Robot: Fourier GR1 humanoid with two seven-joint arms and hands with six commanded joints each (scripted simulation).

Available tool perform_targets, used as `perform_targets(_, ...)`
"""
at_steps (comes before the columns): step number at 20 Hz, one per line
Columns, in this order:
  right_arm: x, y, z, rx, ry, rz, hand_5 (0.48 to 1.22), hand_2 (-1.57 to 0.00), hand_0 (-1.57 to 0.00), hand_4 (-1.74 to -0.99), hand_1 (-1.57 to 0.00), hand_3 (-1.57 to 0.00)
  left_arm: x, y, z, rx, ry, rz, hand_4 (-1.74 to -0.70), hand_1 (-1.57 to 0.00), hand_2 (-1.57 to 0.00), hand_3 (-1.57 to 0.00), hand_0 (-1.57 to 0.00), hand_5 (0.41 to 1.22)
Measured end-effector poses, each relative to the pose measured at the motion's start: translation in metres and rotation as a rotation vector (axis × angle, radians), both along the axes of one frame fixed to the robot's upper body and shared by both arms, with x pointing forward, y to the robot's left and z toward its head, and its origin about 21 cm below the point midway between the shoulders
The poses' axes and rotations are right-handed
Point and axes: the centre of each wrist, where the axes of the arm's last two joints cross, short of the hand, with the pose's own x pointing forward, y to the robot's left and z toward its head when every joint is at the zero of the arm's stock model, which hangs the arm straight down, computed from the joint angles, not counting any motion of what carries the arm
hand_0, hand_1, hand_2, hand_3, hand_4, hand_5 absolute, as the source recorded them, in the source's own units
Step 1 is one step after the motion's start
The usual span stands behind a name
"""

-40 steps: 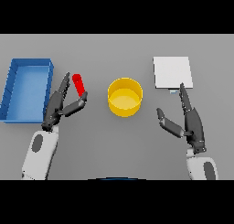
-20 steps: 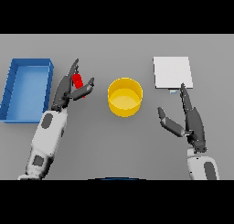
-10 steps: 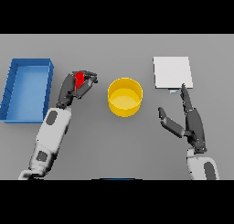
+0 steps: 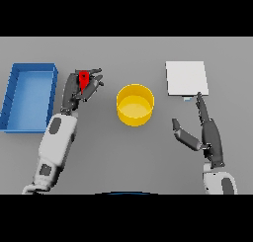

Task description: Pick up the red beaker and tilt it to pour out 1 green nut into yellow bowl. Pick up the yellow bowl and place it on the metallic measuring scale.

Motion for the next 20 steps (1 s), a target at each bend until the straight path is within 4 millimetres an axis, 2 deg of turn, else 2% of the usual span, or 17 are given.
perform_targets(3,0.0,-0.001,0.002,-0.005,-0.017,0.014,0.661,0.0,0.0,-1.261,0.0,0.0,0.005,-0.004,0.028,0.094,-0.049,-0.051,-1.72,-1.56,-1.56,-1.55,-1.56,1.117)
perform_targets(6,-0.001,-0.001,-0.001,-0.014,0.0,0.009,0.671,0.0,0.0,-1.256,0.0,0.0,0.005,-0.009,0.048,0.293,-0.022,-0.114,-1.73,-1.56,-1.56,-1.56,-1.56,1.125)
perform_targets(10,-0.001,-0.004,-0.001,-0.032,0.008,0.001,0.678,0.0,0.0,-1.256,0.0,0.0,0.007,-0.012,0.058,0.44,-0.008,-0.161,-1.73,-1.56,-1.56,-1.56,-1.56,1.111)
perform_targets(13,0.001,0.004,0.001,-0.02,0.019,0.01,0.681,0.0,0.0,-1.255,0.0,0.0,0.01,-0.013,0.063,0.522,0.007,-0.165,-1.74,-1.57,-1.57,-1.57,-1.57,1.117)
perform_targets(18,-0.001,0.006,0.002,-0.004,0.024,0.012,0.69,0.0,0.0,-1.256,0.0,0.0,0.014,-0.034,0.077,0.909,-0.049,-0.199,-1.74,-1.57,-1.57,-1.57,-1.57,1.127)
perform_targets(20,-0.003,0.003,0.006,-0.006,0.005,0.012,0.698,0.0,0.0,-1.267,0.0,0.0,0.017,-0.042,0.082,1.068,-0.081,-0.214,-1.74,-1.57,-1.57,-1.57,-1.57,1.161)
